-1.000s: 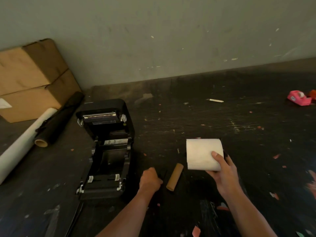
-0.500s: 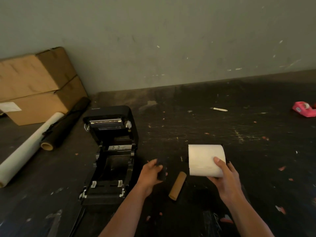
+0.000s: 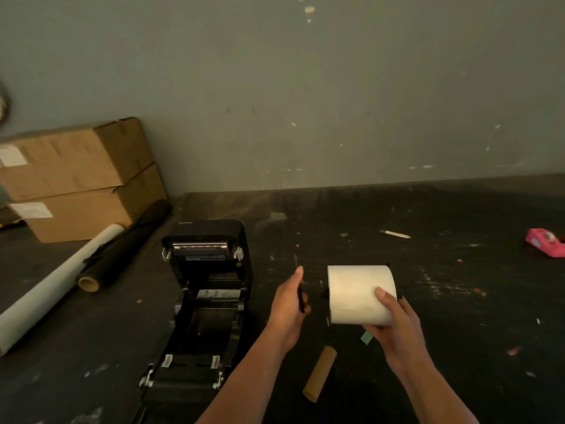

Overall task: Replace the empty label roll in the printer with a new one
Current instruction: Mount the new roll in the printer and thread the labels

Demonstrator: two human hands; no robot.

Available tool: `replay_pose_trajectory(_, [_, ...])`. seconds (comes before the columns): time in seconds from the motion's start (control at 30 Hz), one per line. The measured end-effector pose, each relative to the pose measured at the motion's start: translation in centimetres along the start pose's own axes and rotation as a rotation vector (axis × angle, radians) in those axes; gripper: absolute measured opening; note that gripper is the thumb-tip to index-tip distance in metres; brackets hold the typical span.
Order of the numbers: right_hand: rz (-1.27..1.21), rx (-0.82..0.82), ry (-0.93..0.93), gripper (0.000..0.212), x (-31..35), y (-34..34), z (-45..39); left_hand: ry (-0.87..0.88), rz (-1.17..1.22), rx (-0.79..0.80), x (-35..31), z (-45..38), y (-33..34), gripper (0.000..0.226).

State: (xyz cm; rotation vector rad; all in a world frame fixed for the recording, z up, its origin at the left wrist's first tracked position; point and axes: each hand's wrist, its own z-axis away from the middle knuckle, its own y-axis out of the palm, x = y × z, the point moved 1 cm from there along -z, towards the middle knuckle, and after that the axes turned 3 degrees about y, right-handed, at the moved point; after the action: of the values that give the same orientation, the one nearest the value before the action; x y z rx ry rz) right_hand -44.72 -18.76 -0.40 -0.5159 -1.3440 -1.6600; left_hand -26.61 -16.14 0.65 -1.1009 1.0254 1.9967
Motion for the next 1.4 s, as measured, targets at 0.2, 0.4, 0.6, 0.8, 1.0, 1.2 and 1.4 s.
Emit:
replay_pose_trajectory(0.2, [-0.019, 0.013, -0.016, 0.083, 1.6, 1.7, -0.3, 0.164, -0.143, 0.136, -0.7, 0.4, 0.6, 0.028])
replay_pose_trajectory(0.4, [-0.002, 0.004, -0.022, 0.087, 1.7, 2.8, -0.5, 0.190, -0.211, 0.105, -0.6, 0.1, 1.5, 0.035])
replay_pose_trajectory(0.6, [0.010, -0.030, -0.036, 0.089, 1.4, 3.3, -0.7, 0.198, -0.160, 0.083, -0.6, 0.9, 2.1, 0.038])
replay_pose_trajectory(0.8, [0.021, -0.033, -0.041, 0.092, 1.2, 3.3, -0.8, 0.158, -0.130, 0.009, 1.1, -0.5, 1.9, 0.059])
replay_pose_trajectory(1.0, [0.061, -0.025, -0.062, 0.085, 1.0, 3.3, -0.6, 0.180, -0.114, 0.063, 0.2, 1.2, 2.3, 0.032])
replay_pose_trajectory(1.2, [0.089, -0.015, -0.115, 0.068, 0.8, 3.4, -0.7, 0.226, -0.133, 0.050, 0.7, 2.2, 2.4, 0.035])
replay_pose_trajectory(1.4, [0.134, -0.007, -0.153, 0.069, 0.4, 3.6, -0.7, 0.233, -0.088, 0.056, 1.6, 3.1, 2.7, 0.056])
